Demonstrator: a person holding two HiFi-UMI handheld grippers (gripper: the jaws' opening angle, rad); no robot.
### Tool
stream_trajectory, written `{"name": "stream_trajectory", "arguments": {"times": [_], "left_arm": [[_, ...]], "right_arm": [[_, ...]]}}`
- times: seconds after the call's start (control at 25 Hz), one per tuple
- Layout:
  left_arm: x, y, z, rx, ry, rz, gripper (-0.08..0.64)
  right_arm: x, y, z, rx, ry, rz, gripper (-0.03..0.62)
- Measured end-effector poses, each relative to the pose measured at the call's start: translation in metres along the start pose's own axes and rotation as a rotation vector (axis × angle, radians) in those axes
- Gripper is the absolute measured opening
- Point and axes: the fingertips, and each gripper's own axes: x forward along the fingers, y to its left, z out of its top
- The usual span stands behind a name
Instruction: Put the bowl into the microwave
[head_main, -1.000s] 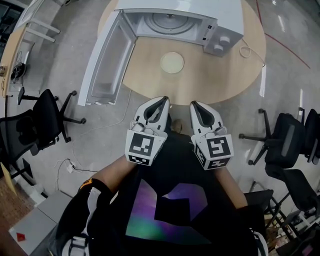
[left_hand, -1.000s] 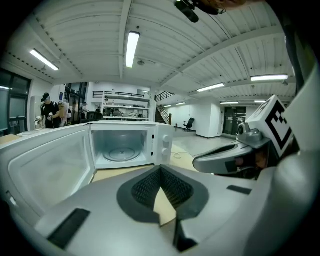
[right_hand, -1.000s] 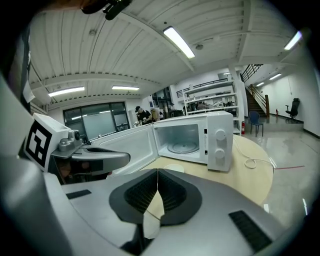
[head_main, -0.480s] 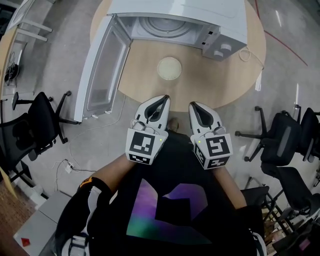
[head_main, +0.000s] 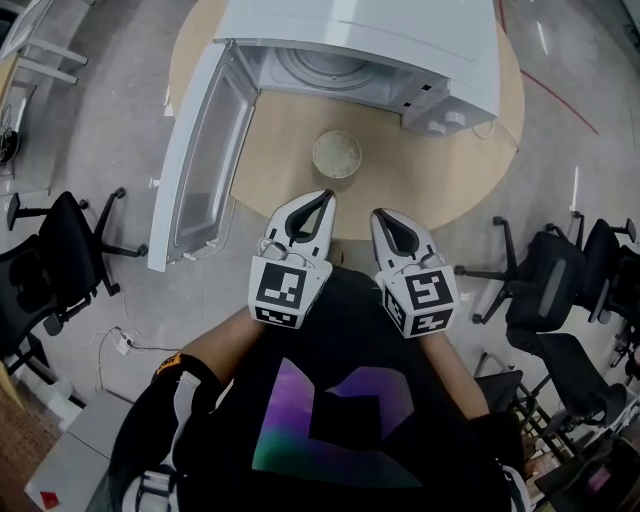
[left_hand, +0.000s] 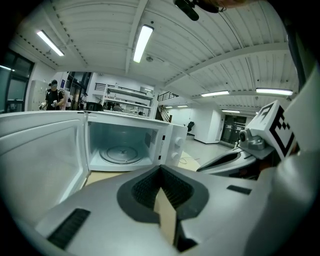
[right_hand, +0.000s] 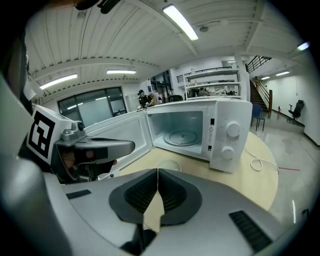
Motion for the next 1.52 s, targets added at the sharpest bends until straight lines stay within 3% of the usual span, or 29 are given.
{"name": "stream_trajectory", "arguments": {"times": [0.68, 1.08, 1.52], "left_arm": [[0.017, 0.067, 0.014, -0.061, -0.041, -0.025, 0.046], [0.024, 0.080, 0.012, -0.061, -0.022, -0.016, 0.046], [0.041, 0.091, 0.006, -0.069, 0.026, 0.066, 0.046]], "right_arm": [[0.055, 0.002, 0.022, -0.033, 0.129, -0.037, 0.017], [0.069, -0.009, 0.024, 0.033, 0.132, -0.047, 0.017], [0.098, -0.028, 0.012, 0.097, 0.212, 0.059, 0.017]]}}
